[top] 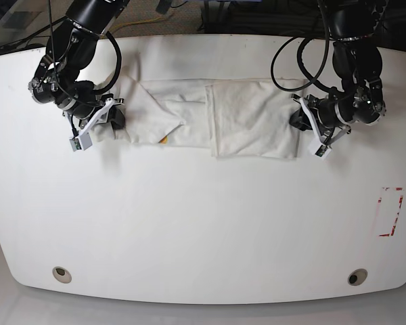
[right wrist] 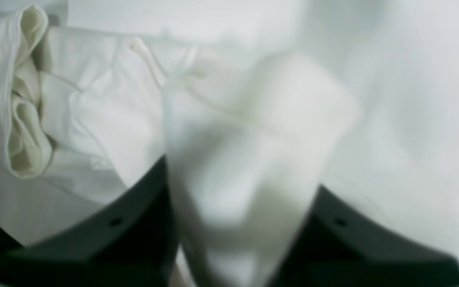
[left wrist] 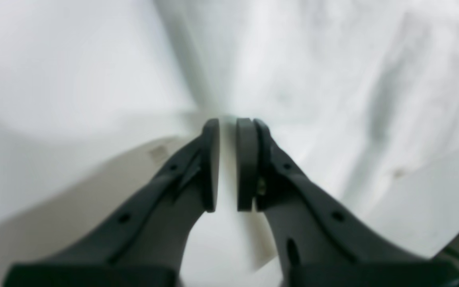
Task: Fold the T-shirt properly
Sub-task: 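Lower the folded end onto the strip and open the left gripper, then grasp the folded bundle with both grippers and fold it again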
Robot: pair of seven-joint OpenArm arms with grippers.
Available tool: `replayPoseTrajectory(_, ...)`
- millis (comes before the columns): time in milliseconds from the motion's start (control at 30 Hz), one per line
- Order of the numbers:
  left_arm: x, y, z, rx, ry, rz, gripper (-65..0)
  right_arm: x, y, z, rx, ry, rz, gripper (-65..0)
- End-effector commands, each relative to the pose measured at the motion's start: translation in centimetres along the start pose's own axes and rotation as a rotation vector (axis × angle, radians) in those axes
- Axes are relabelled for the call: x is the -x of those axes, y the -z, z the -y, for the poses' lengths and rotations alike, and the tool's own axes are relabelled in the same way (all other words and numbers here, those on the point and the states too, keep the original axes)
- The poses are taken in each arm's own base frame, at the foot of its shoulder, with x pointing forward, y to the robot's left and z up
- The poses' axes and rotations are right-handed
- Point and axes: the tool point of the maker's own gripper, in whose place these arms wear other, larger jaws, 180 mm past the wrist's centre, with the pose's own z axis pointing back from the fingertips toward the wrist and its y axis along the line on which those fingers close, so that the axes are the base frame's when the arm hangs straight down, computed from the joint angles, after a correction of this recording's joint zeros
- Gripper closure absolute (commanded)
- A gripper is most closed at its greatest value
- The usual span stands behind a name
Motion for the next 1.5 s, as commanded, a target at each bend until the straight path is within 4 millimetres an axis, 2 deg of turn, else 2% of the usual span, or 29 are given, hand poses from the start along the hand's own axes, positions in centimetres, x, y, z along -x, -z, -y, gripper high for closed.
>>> replayPoseTrajectory(0,-0.8,0.0,-0.1,0.009,-0.008,0.031,-6.3,-2.1,-1.0,-0.1,0.016,-0.042,0.061,-9.5)
replayPoseTrajectory(167,-0.4,1.8,1.4,0.064,-0.067,0.048,-6.3,-1.8,-1.7,-0.4,0.028,-0.061,0.064,-9.5)
replayPoseTrajectory(367,1.4,3.9,2.9,0.13,-0.094,-0.006,-6.3,-1.6,-2.2,-1.4,0.033,-0.084,0.052,-9.5)
replayPoseTrajectory(467,1.4,4.4,4.1,0.158,-0.069,-0.001,-6.3,-2.4,-2.6,-2.1,0.036,-0.109,0.073,-9.5)
replayPoseTrajectory(667,2.3,4.8,5.1,0.179,-0.058,-0.022,-6.3,-4.2,-1.6,-6.9,-0.065,-0.165,0.131,-9.5)
replayPoseTrajectory(933,4.2,5.0,3.8,0.093,0.005,-0.119,-6.3,-7.0,-0.3,-12.4,-0.212,-0.204,0.207,-9.5)
replayPoseTrajectory(1100,4.2,5.4,4.6,0.11,0.033,-0.135,-6.3,-8.8,0.4,-16.7,-0.313,-0.291,0.243,-9.5)
replayPoseTrajectory(1233,4.3,5.3,4.5,0.109,0.034,-0.136,-6.3,-8.7,1.5,-19.7,-0.406,-0.32,0.248,-10.0)
replayPoseTrajectory(1467,4.2,5.4,4.7,0.112,0.034,-0.134,-6.3,-9.4,2.7,-21.0,-0.462,-0.311,0.261,-10.0)
